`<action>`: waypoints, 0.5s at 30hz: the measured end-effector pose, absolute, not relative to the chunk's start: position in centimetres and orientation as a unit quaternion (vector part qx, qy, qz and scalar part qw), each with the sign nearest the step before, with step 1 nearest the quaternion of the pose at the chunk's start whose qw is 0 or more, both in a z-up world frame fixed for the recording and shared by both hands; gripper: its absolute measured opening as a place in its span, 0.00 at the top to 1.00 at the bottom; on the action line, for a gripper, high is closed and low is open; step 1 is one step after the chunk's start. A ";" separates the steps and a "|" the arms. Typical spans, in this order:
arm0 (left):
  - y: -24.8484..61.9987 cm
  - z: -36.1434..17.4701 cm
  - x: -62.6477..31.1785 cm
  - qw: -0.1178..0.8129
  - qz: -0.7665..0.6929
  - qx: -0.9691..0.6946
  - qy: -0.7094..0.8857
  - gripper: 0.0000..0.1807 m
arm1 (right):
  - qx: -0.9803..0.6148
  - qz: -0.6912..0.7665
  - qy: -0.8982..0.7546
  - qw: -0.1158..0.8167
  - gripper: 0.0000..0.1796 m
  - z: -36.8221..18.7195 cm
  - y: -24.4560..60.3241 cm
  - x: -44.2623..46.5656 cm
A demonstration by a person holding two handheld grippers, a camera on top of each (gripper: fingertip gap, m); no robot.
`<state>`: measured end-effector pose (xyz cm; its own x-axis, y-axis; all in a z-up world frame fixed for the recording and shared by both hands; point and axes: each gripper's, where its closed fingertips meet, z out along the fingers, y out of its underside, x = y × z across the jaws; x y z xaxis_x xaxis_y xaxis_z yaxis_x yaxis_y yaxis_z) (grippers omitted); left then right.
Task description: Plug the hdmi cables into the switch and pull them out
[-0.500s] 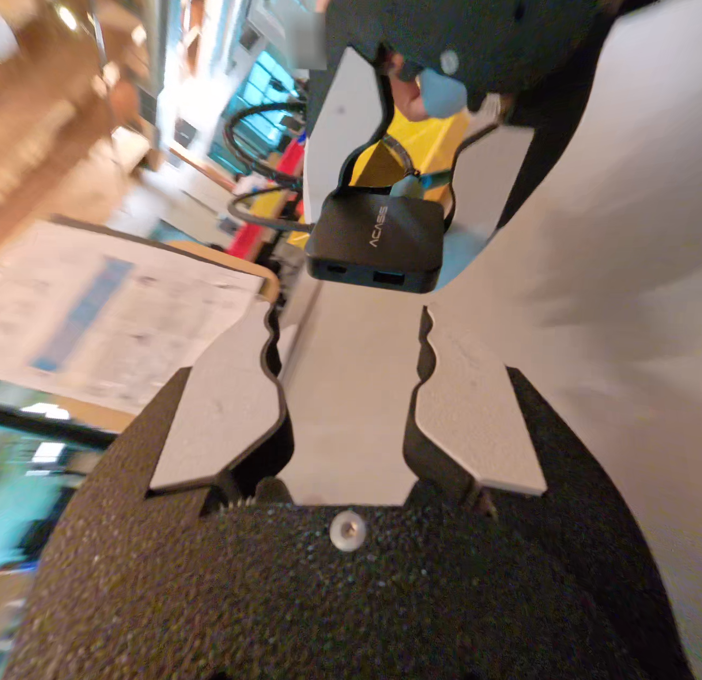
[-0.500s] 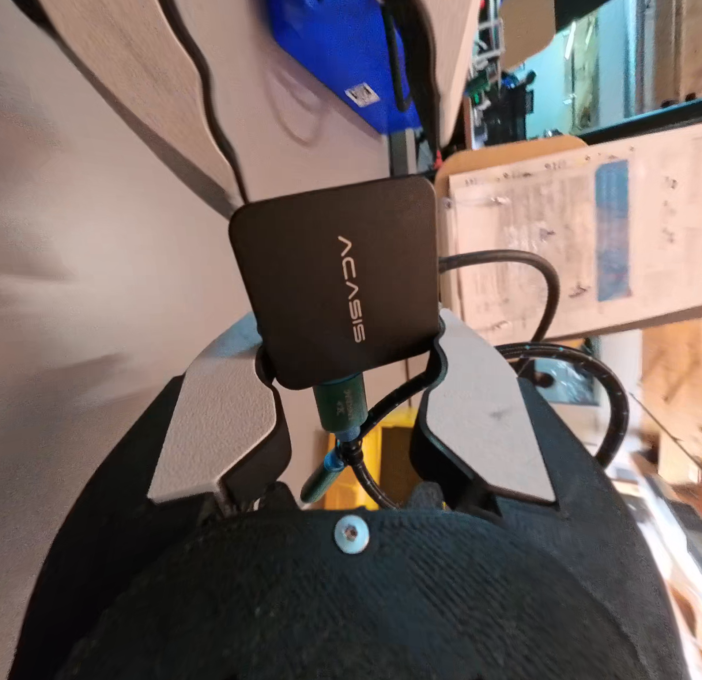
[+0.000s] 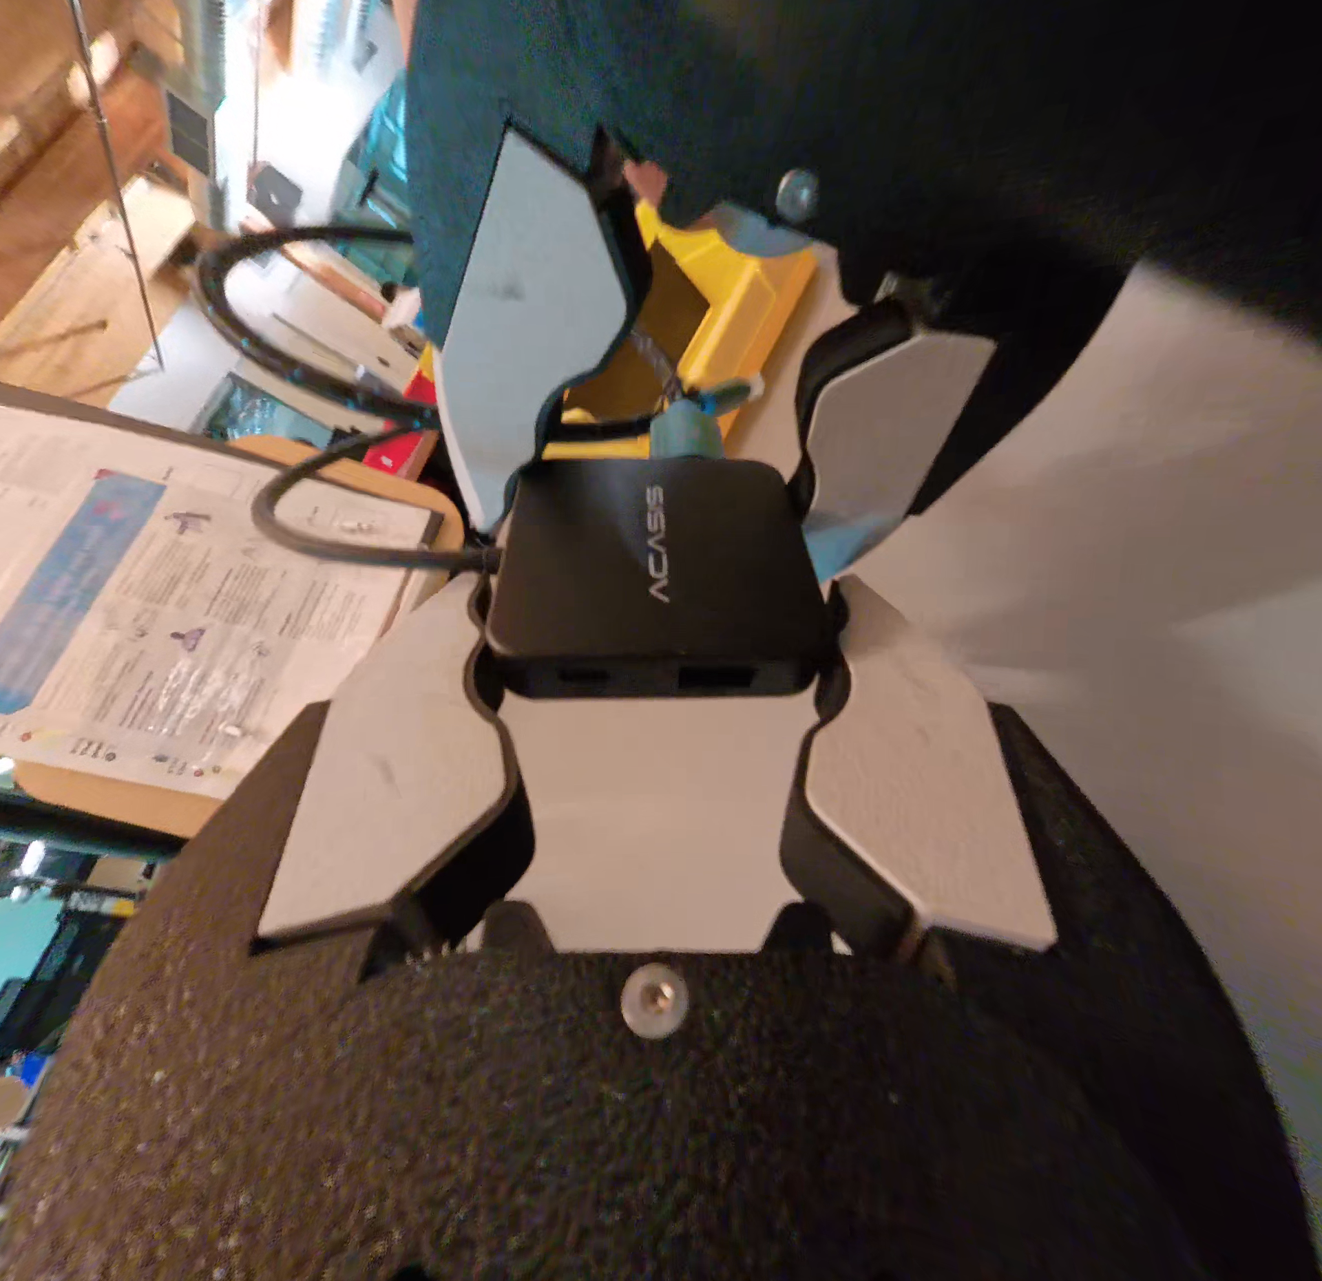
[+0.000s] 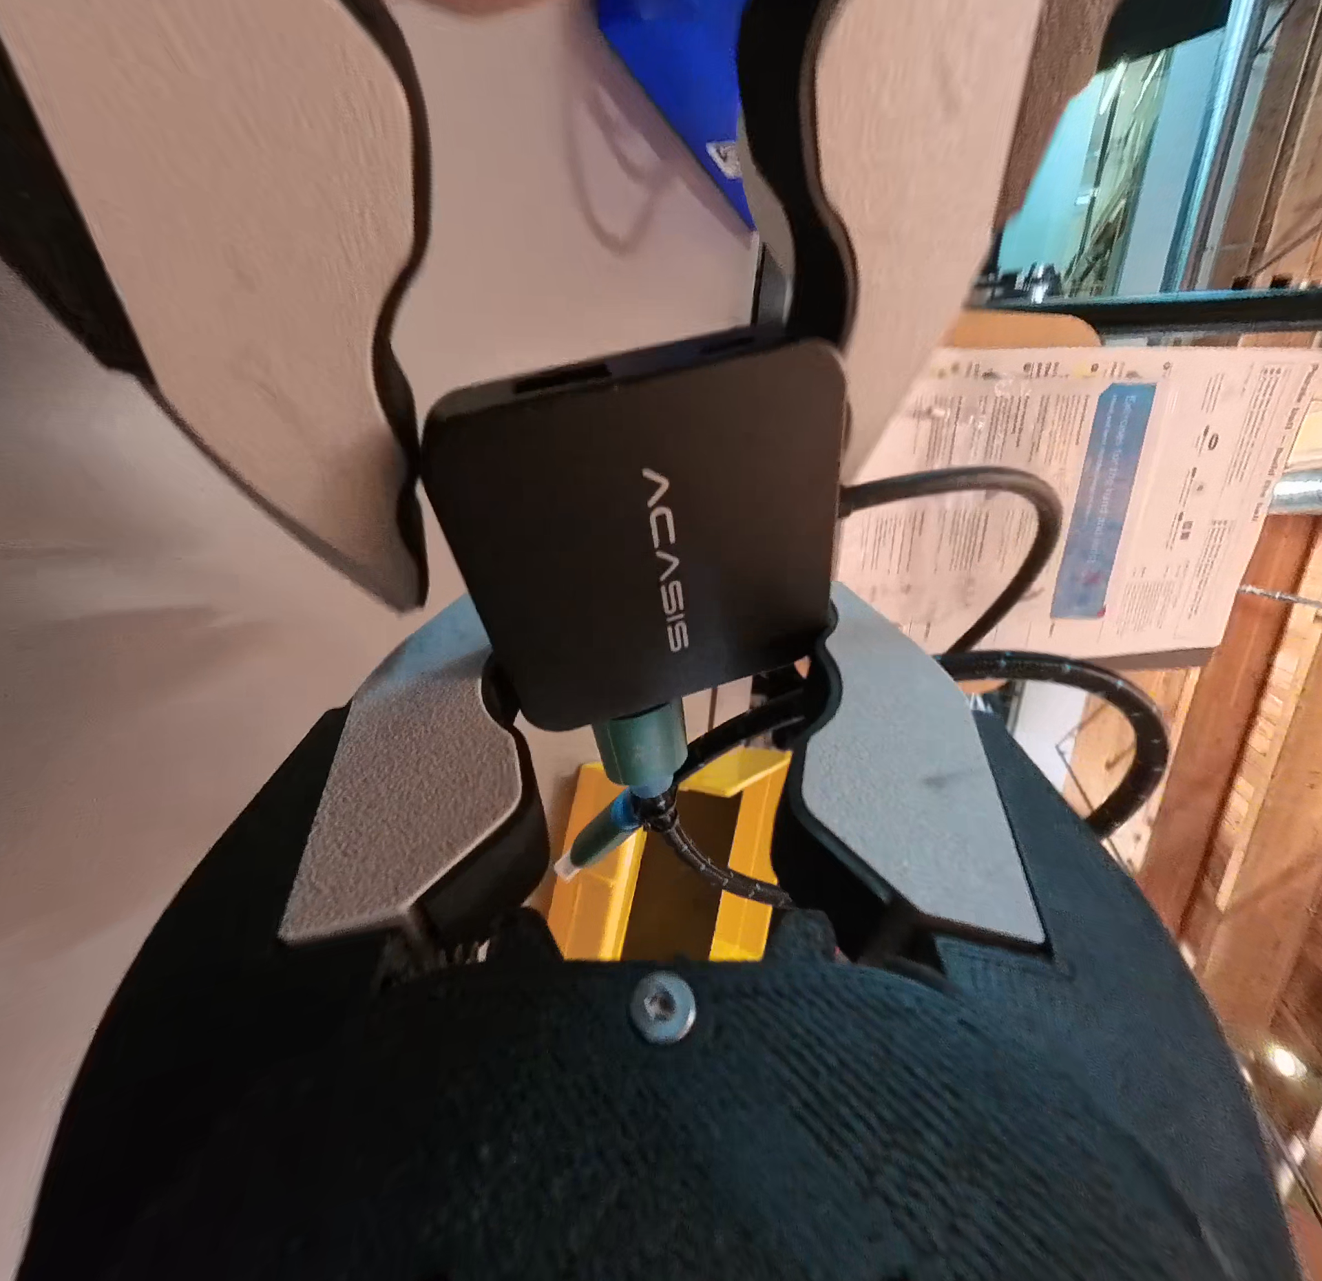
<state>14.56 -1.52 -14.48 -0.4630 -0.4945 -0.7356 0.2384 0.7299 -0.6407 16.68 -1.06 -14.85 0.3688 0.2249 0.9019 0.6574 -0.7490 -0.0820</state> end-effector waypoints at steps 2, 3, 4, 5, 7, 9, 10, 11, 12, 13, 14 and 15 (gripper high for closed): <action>-1.9 -14.2 14.3 0.521 -0.365 -0.067 0.768 0.53 | -0.795 -0.496 -0.282 0.204 0.56 -14.9 -1.0 16.5; -2.0 -14.2 14.3 0.524 -0.366 -0.065 0.767 0.53 | -0.794 -0.500 -0.283 0.200 0.56 -14.8 -1.1 16.5; -2.0 -14.3 14.3 0.523 -0.368 -0.064 0.766 0.53 | -0.794 -0.500 -0.285 0.197 0.56 -14.9 -1.1 16.5; -2.0 -14.4 14.3 0.522 -0.371 -0.063 0.766 0.53 | -0.796 -0.498 -0.284 0.193 0.56 -15.0 -1.2 16.5; -2.1 -14.3 14.3 0.524 -0.372 -0.059 0.764 0.53 | -0.794 -0.502 -0.285 0.189 0.56 -14.9 -1.2 16.6; -2.1 -14.2 14.2 0.522 -0.380 -0.055 0.761 0.53 | -0.790 -0.498 -0.295 0.203 0.56 -14.6 -1.1 16.4; -2.2 -14.0 14.1 0.522 -0.389 -0.051 0.757 0.53 | -0.785 -0.495 -0.302 0.217 0.56 -14.4 -1.1 16.1; -2.3 -13.8 14.0 0.522 -0.394 -0.048 0.755 0.53 | -0.781 -0.493 -0.308 0.229 0.56 -14.2 -1.0 16.0; -2.3 -13.6 14.0 0.523 -0.395 -0.046 0.754 0.53 | -0.775 -0.494 -0.313 0.240 0.56 -14.0 -1.0 15.9; -2.3 -13.4 14.0 0.524 -0.394 -0.045 0.753 0.53 | -0.769 -0.494 -0.315 0.255 0.56 -13.7 -0.9 15.8; -2.2 -13.2 14.0 0.525 -0.394 -0.044 0.753 0.53 | -0.764 -0.492 -0.315 0.273 0.58 -13.4 -1.0 15.8; -1.8 -13.0 14.2 0.529 -0.392 -0.046 0.751 0.53 | -0.759 -0.491 -0.315 0.291 0.60 -12.9 -1.2 15.8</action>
